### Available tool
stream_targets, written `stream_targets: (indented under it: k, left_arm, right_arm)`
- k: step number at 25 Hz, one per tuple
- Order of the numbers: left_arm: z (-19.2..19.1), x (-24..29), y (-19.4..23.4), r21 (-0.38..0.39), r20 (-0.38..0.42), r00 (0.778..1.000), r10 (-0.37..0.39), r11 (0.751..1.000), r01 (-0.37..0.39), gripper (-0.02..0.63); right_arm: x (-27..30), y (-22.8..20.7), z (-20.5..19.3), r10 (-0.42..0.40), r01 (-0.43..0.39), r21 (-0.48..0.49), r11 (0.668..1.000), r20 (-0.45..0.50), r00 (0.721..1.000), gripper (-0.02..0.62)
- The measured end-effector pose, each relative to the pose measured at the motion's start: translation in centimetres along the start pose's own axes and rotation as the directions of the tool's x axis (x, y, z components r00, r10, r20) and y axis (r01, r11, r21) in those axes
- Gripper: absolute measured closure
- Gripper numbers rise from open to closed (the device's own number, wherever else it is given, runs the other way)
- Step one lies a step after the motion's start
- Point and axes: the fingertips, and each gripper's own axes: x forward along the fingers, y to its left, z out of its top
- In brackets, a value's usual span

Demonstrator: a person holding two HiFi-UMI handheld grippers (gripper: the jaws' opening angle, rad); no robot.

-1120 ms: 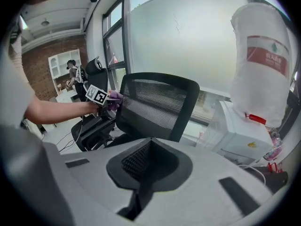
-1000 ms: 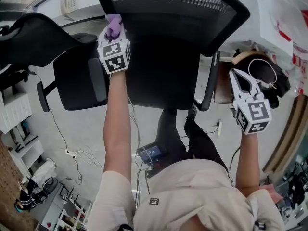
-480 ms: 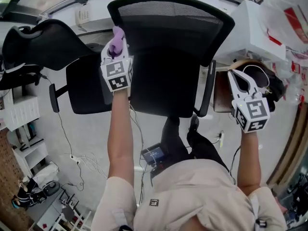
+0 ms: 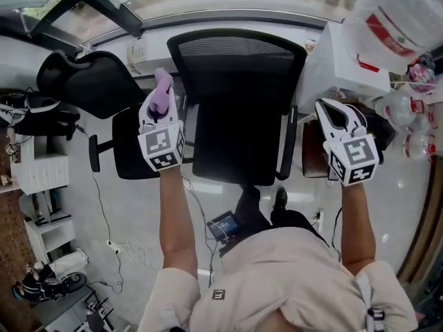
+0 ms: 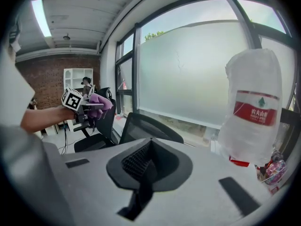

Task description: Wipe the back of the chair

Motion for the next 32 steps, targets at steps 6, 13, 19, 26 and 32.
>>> stream_targets:
  k: [6,13,19,26,32]
  left_arm:
    - [7.1,-7.7,-2.1,0.049,0.081,0.997,-0.008,0.999,0.004,0.531]
    - [13.9,-16.4,-4.4,0.095,0.169,0.986,0.000,0.995,-0.017,0.531]
    - [18.0,-24.0,-7.8,0.148,0.228,0.973,-0.017,0.989,-0.017,0.531]
    - [20.9,-31.5,-11.6,0.168,0.299,0.954,-0.024,0.985,-0.028,0.531]
    - [21.3,-35.8,-13.4,0.154,0.323,0.947,-0.007,0.987,-0.045,0.531]
  right_arm:
    - [-4.4,0.3,4.0,0.022,-0.018,-0.038,0.999,0.086,0.996,0.601]
    - [-9.6,1.5,9.1,0.062,-0.042,-0.103,0.994,0.197,0.979,0.601]
    - [-14.8,3.2,11.8,0.107,-0.066,-0.159,0.985,0.265,0.958,0.601]
    - [-20.2,6.0,13.3,0.179,-0.111,-0.224,0.968,0.309,0.934,0.603]
    - [-23.5,8.2,13.6,0.233,-0.148,-0.266,0.953,0.324,0.917,0.603]
